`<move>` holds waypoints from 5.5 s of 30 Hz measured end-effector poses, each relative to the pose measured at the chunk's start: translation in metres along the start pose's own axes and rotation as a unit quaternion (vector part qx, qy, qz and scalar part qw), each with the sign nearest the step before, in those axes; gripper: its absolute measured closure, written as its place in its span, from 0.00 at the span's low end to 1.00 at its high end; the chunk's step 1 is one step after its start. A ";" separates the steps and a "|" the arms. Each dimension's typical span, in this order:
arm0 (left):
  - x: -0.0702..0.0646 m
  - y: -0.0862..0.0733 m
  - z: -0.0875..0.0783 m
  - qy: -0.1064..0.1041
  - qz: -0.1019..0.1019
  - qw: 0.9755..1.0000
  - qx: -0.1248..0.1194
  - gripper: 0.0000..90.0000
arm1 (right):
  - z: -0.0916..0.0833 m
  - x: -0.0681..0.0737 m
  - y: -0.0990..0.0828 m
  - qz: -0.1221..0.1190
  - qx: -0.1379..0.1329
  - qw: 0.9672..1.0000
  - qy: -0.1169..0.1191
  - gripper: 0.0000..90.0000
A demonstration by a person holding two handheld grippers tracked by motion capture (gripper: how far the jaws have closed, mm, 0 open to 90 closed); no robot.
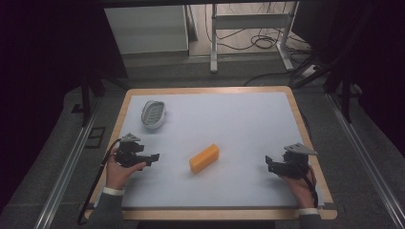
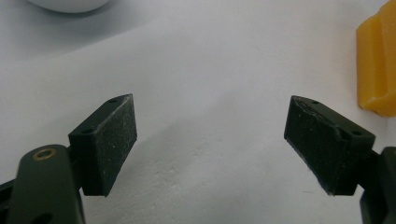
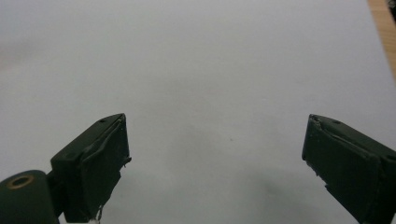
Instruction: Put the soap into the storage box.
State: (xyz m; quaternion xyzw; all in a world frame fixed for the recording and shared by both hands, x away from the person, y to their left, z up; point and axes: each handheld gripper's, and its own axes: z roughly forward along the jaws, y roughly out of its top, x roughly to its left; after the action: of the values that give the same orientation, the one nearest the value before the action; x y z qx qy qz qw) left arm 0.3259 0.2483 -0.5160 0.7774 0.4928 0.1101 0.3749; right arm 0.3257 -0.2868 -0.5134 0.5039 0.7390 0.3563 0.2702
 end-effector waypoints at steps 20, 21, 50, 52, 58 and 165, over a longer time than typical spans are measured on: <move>-0.006 -0.002 -0.004 -0.011 0.012 1.000 0.008 0.20 | 0.000 -0.001 -0.014 -0.022 -0.018 0.999 0.029 0.09; -0.005 -0.002 -0.004 -0.011 0.010 1.000 0.007 0.20 | 0.001 -0.001 -0.014 -0.025 -0.012 0.999 0.028 0.09; -0.029 0.019 -0.031 -0.016 0.049 0.999 -0.016 0.24 | 0.000 0.004 -0.017 -0.041 -0.023 0.999 0.003 0.10; -0.031 0.023 -0.034 -0.016 0.053 0.998 -0.013 0.23 | 0.000 0.004 -0.017 -0.040 -0.023 0.999 0.002 0.10; -0.036 0.037 -0.040 -0.017 0.065 0.998 -0.010 0.23 | 0.000 0.004 -0.016 -0.041 -0.018 0.999 0.000 0.10; -0.152 0.089 0.094 -0.060 0.167 0.975 0.137 0.27 | 0.004 0.010 -0.016 -0.062 -0.003 0.998 -0.024 0.10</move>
State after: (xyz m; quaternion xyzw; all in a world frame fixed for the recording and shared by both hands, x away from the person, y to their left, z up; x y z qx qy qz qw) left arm 0.3630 0.0541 -0.4898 0.8978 0.3431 0.0560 0.2704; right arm 0.3163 -0.2802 -0.5288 0.4645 0.7609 0.3289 0.3115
